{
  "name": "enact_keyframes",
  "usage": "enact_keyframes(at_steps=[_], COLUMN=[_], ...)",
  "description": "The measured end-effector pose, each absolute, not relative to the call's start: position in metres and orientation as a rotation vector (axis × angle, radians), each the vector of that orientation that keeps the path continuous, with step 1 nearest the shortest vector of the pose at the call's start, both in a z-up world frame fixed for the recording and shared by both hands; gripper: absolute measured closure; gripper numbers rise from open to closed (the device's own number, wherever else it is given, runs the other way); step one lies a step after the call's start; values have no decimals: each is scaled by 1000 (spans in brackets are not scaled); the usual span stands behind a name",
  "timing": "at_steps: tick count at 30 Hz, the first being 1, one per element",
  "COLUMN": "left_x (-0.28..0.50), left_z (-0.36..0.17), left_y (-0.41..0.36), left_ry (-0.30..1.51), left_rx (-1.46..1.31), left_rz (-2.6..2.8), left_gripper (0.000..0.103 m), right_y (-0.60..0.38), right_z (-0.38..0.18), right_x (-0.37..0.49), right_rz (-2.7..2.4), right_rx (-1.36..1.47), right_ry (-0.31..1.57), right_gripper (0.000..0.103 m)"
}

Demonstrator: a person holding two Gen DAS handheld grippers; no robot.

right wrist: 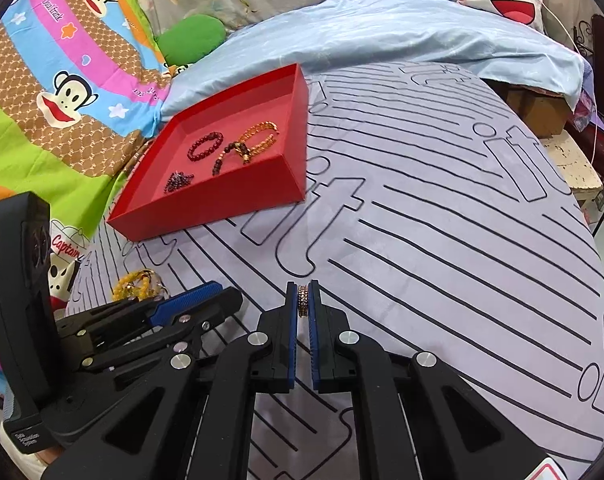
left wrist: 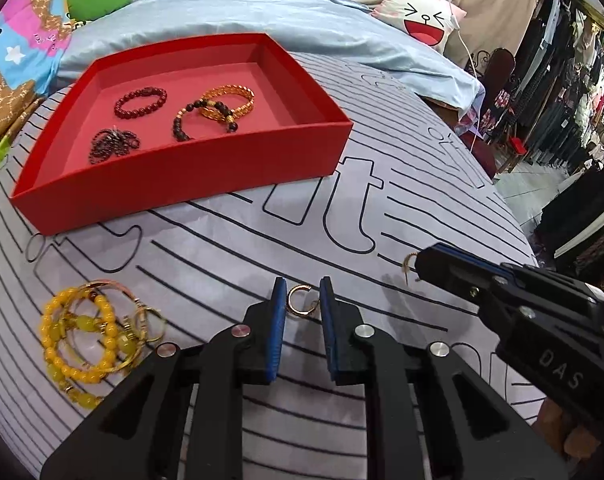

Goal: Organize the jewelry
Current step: 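Carry the hoop earring and ring with both tools over the red tray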

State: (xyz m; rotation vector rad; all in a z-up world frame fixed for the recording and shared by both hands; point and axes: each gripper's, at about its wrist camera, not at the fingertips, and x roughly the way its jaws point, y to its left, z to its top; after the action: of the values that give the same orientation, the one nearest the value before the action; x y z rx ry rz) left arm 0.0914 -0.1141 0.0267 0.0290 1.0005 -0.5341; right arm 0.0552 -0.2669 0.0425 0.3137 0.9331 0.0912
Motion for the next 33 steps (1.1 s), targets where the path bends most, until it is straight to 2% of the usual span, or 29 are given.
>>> enact_keyframes(at_steps=[9, 19, 25, 33], left_x=[102, 179, 249, 321], left_z=[66, 117, 123, 103], left_y=[-92, -55, -42, -44], left_ry=[955, 862, 844, 866], left_rx=[-14, -43, -45, -26], left_rz=[-515, -428, -388, -356], left_gripper=[86, 86, 86, 86], right_y=[-245, -213, -203, -196], right_z=[78, 128, 128, 102], right_x=[81, 170, 242, 319], right_rz=[168, 242, 252, 237], right_rx=[285, 205, 205, 225], right_ry=[864, 775, 804, 880], right_gripper=[98, 98, 98, 98])
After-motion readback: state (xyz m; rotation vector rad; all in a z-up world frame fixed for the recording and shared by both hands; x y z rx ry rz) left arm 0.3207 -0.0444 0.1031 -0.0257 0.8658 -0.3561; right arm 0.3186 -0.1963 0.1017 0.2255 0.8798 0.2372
